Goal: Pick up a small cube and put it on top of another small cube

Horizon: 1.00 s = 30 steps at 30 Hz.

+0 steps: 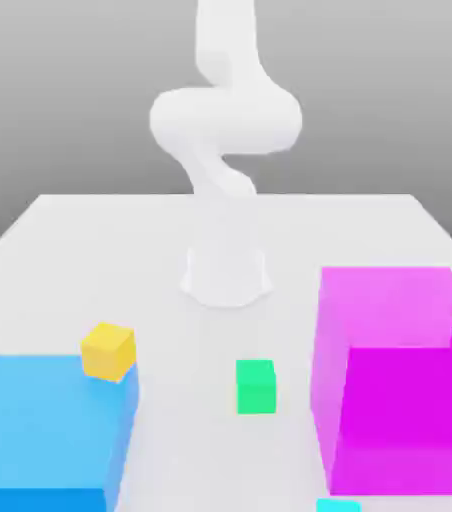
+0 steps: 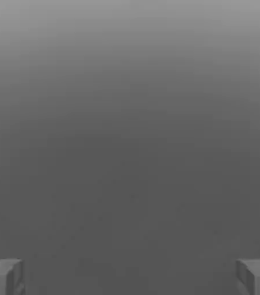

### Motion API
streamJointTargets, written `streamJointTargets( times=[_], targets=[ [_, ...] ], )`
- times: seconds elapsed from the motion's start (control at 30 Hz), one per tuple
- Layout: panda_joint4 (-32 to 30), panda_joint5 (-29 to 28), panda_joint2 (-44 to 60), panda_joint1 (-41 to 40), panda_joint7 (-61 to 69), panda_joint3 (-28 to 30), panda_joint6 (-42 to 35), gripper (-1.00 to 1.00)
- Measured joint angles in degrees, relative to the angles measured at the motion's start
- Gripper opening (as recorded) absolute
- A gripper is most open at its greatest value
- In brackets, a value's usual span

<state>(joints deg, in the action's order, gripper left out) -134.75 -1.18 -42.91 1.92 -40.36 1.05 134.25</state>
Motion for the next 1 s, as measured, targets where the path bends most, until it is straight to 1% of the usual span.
streamJointTargets(
  times=[0.37, 0.63, 0.83, 1.0],
  targets=[
    [-13.1, -4.4, 12.9, 7.9, 25.0, 5.6, 10.9, 0.0],
    [-22.6, -6.4, 22.1, 13.1, 43.7, 10.1, 18.7, 0.0],
    [-29.6, -7.3, 29.0, 17.0, 58.3, 13.4, 24.7, 0.0],
    [-35.5, -6.8, 35.0, 20.2, 71.4, 15.9, 29.7, 0.0]
  ],
)
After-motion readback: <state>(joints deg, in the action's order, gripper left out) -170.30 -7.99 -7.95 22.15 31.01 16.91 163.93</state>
